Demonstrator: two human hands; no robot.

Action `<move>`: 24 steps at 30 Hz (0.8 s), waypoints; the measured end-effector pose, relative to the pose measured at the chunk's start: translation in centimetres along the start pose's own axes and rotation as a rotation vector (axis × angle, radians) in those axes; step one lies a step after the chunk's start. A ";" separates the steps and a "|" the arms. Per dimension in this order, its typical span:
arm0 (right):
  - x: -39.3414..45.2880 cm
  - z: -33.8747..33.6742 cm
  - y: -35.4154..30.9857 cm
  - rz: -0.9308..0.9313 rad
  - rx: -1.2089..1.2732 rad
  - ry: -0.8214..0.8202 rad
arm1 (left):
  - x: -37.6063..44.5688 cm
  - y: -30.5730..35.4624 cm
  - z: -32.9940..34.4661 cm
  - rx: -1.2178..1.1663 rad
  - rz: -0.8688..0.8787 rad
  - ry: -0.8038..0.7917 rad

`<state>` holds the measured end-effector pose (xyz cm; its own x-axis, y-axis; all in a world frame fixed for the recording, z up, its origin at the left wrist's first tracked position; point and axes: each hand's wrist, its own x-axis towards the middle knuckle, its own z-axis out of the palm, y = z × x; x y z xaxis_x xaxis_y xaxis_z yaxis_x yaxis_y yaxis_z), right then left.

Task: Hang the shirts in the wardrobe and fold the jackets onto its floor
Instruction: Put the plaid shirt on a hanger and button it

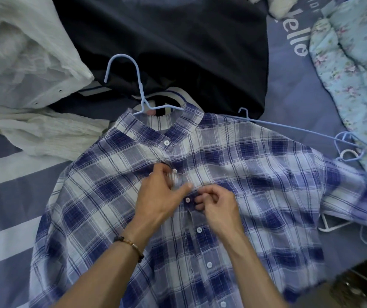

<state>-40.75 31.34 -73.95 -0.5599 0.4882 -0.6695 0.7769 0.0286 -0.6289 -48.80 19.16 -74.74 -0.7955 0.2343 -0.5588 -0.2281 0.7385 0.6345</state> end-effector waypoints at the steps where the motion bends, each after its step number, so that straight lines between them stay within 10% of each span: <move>1: -0.3 -0.3 0.6 -0.002 0.001 0.014 | -0.4 0.0 0.4 0.123 0.030 0.005; 17: -1.2 3.3 1.8 -0.340 -0.431 0.128 | -4.3 -2.4 1.2 0.106 0.045 0.210; 24: -2.3 2.5 0.4 -0.082 -0.042 0.123 | -4.0 -0.9 0.2 -0.671 -0.311 -0.101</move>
<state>-39.91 28.07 -73.62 -0.5840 0.5860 -0.5617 0.7430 0.1074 -0.6606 -45.28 17.69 -73.23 -0.5905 0.1580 -0.7914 -0.7535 0.2431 0.6108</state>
